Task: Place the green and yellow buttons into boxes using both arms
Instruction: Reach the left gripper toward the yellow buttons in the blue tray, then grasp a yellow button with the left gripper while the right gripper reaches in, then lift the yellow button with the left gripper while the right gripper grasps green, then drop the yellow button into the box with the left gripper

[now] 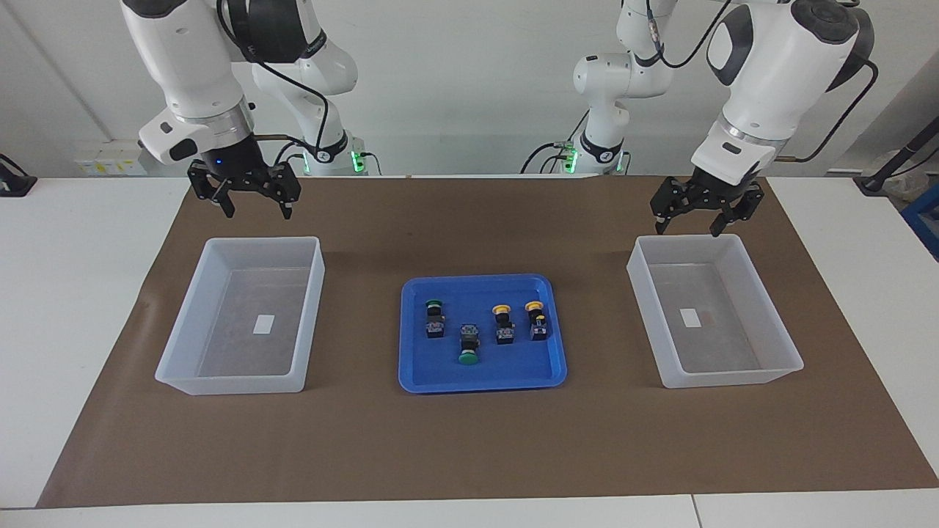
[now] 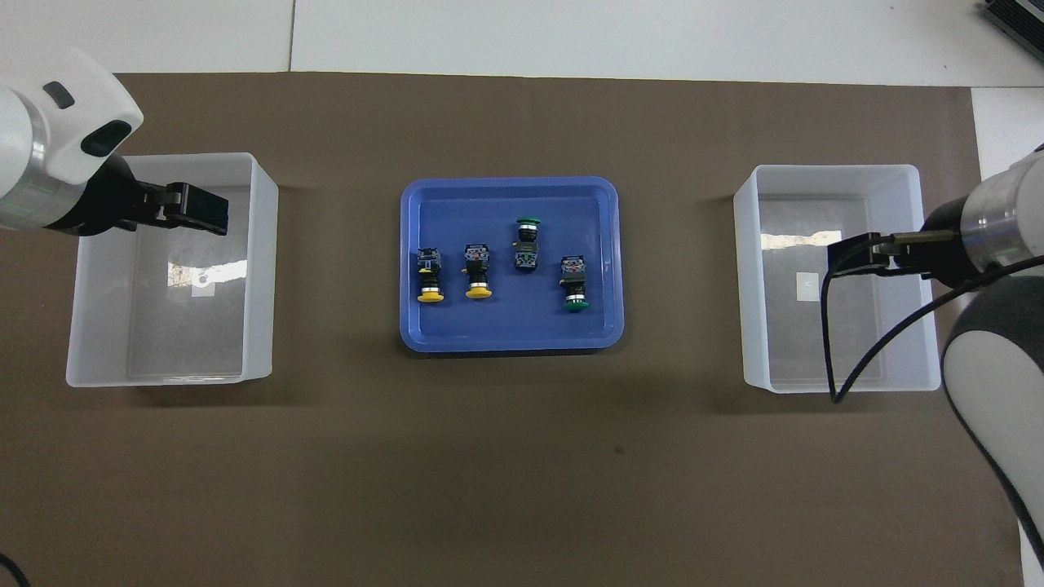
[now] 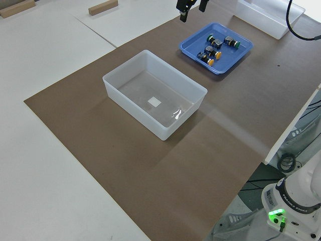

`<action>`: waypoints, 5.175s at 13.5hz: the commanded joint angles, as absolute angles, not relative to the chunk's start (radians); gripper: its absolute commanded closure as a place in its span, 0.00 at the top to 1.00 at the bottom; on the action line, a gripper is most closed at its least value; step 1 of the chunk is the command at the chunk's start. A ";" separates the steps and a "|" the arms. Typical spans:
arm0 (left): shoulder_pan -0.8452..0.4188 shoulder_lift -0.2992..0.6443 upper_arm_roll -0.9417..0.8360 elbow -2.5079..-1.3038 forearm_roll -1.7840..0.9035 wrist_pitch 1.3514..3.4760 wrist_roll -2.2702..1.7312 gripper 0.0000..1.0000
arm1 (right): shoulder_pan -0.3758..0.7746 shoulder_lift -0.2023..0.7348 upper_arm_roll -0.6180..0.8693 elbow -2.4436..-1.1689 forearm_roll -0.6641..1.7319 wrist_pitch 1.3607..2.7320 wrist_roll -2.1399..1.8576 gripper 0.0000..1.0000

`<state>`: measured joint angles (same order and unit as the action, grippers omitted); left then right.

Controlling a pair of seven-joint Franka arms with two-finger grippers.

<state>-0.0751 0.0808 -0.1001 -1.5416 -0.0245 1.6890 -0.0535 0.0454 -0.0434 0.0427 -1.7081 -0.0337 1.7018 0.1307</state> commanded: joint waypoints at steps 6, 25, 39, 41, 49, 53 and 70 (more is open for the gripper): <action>-0.104 0.075 -0.112 -1.539 -0.009 1.701 -0.064 1.00 | 0.011 -0.043 0.044 -1.704 -0.015 1.690 0.104 1.00; -0.462 0.393 -0.115 -1.782 -0.054 2.439 -0.646 1.00 | 0.011 -0.043 0.046 -1.704 -0.015 1.697 0.100 1.00; -0.480 0.428 -0.114 -1.917 -0.049 2.629 -0.632 0.67 | 0.081 -0.041 0.057 -1.871 -0.015 1.951 0.118 1.00; -0.480 0.428 -0.115 -1.917 -0.049 2.629 -0.632 0.41 | 0.112 -0.019 0.055 -1.881 -0.015 2.003 0.123 1.00; -0.476 0.428 -0.115 -1.888 -0.049 2.608 -0.635 0.00 | 0.250 0.161 0.057 -1.881 -0.015 2.253 0.256 1.00; -0.460 0.430 -0.114 -1.714 -0.058 2.401 -0.632 0.00 | 0.333 0.261 0.055 -1.871 -0.023 2.365 0.282 1.00; 0.093 0.361 -0.106 -1.532 -0.058 1.983 0.064 0.00 | 0.443 0.434 0.055 -1.873 -0.181 2.517 0.527 0.00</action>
<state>0.0543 0.4042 -0.1010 -1.4606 -0.0460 1.9811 -0.0272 0.4492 0.4283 0.0522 -1.8802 -0.1559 2.5066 0.4659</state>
